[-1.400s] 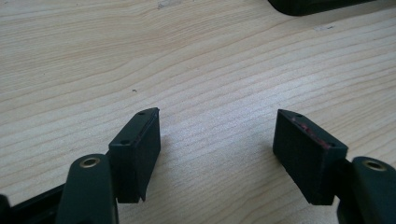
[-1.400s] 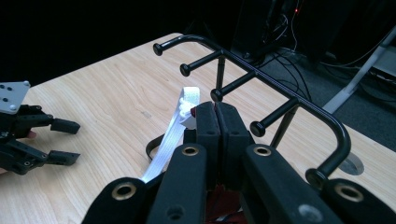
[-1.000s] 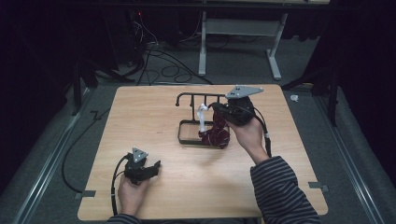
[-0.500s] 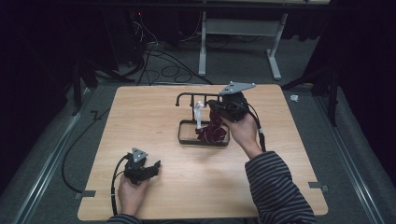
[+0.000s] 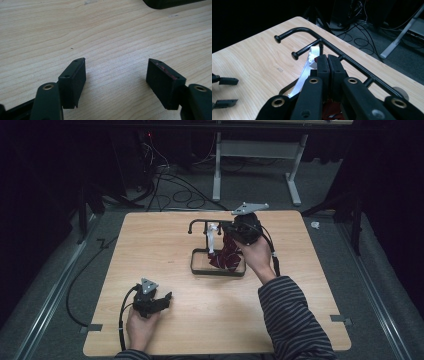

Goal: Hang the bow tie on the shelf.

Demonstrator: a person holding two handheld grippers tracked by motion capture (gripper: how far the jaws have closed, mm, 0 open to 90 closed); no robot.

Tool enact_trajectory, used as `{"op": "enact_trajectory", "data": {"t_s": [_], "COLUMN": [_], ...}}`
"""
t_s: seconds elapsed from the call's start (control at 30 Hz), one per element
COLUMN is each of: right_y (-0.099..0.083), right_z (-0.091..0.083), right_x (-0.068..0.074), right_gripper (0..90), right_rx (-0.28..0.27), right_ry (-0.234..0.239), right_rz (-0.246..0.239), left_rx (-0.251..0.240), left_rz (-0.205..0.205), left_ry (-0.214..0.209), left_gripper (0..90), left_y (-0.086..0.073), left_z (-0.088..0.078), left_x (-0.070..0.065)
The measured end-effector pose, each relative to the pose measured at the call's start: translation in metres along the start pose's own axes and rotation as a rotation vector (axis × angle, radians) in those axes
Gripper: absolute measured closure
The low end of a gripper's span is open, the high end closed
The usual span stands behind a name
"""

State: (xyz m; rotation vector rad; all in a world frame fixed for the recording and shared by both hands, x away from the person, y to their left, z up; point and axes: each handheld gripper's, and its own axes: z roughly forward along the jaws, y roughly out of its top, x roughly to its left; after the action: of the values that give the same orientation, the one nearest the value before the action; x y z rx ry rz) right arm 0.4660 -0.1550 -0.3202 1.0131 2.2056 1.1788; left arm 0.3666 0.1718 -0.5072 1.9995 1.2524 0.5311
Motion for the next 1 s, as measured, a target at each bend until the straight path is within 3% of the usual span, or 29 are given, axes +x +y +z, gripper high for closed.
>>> {"op": "enact_trajectory", "data": {"t_s": [0.5, 0.57, 1.0], "right_y": [0.000, 0.000, 0.000], "right_z": [0.014, 0.015, 0.003], "right_x": [-0.006, -0.007, -0.007], "right_gripper": [89.4, 85.8, 80.1], "right_rx": [0.031, 0.035, 0.013], "right_ry": [-0.035, -0.036, -0.038], "right_rz": [0.021, 0.024, 0.017], "left_rx": [-0.001, -0.002, -0.002], "left_rz": [-0.003, -0.004, -0.002], "left_ry": [-0.002, -0.003, -0.001], "left_gripper": [32.6, 32.6, 32.6], "left_y": [0.000, 0.000, 0.000], "left_z": [0.000, 0.000, 0.000], "left_x": [0.000, 0.000, 0.000]}}
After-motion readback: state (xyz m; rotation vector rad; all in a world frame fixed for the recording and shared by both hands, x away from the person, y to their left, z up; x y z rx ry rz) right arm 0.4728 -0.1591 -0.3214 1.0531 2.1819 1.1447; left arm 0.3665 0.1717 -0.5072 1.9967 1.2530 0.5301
